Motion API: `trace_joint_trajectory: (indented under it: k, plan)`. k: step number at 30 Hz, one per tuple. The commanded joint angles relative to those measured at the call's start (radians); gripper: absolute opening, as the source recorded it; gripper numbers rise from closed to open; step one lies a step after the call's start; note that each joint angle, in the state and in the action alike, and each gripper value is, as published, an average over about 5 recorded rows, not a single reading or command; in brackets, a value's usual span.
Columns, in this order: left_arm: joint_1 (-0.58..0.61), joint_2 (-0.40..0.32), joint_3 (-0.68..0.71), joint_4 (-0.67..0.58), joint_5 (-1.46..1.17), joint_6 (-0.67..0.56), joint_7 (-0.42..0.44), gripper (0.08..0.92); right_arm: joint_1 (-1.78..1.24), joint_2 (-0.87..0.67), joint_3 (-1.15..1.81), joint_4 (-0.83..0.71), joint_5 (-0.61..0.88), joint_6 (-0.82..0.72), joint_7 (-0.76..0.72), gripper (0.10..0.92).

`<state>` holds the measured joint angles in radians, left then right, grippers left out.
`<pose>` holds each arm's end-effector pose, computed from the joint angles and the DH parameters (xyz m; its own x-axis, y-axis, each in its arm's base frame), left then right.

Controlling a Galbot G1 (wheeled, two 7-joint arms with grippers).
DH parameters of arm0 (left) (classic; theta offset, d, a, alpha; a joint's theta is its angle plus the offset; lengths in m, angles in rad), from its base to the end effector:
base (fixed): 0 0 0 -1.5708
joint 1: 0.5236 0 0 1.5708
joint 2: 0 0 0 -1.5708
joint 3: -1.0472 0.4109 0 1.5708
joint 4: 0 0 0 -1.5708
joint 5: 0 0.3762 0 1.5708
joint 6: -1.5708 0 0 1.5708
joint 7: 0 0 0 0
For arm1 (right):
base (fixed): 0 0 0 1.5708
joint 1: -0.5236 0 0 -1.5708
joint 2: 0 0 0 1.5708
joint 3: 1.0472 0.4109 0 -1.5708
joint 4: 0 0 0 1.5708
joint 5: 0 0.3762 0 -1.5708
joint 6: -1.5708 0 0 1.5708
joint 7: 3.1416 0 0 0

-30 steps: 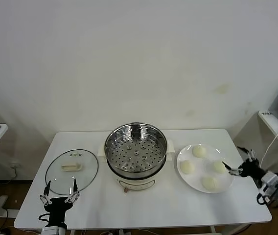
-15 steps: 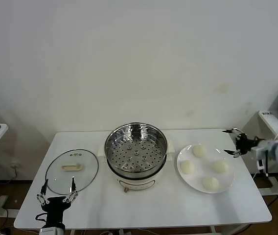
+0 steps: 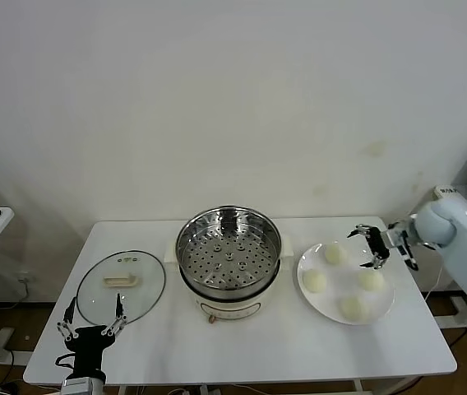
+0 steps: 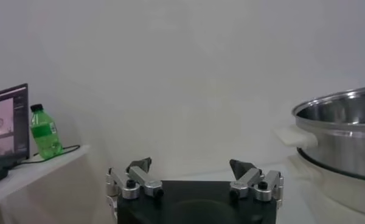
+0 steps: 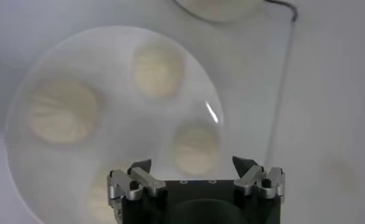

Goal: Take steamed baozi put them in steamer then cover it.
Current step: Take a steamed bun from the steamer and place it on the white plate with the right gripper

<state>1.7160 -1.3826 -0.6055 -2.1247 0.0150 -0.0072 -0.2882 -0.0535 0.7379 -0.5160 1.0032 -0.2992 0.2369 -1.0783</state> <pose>0.1235 0.0656 -0.3581 -0.9682 -0.2471 0.0386 -0.2318 0.9447 0.2321 0.6029 -0.2697 -0.2008 -0.3229 -0.1963 0.9258 -0.8932 -0.2603 -0.3667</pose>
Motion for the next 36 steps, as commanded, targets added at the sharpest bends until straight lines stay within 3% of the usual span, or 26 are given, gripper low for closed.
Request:
trace_joint_trajectory:
  k: [1,10,36]
  plan:
    - [0.000,0.000,-0.001,0.000,-0.002,0.000,-0.001,0.823,0.166,0.114,-0.174,-0.257,0.019,-0.036,-0.062,0.823]
    - [-0.011,0.003,-0.006,0.003,-0.018,-0.002,-0.001,0.823,0.171,0.215,-0.162,-0.416,-0.008,-0.029,-0.063,0.823]
    - [-0.012,-0.001,-0.007,-0.016,-0.018,-0.006,0.001,0.823,0.128,0.379,-0.127,-0.531,-0.044,-0.020,-0.022,0.823]
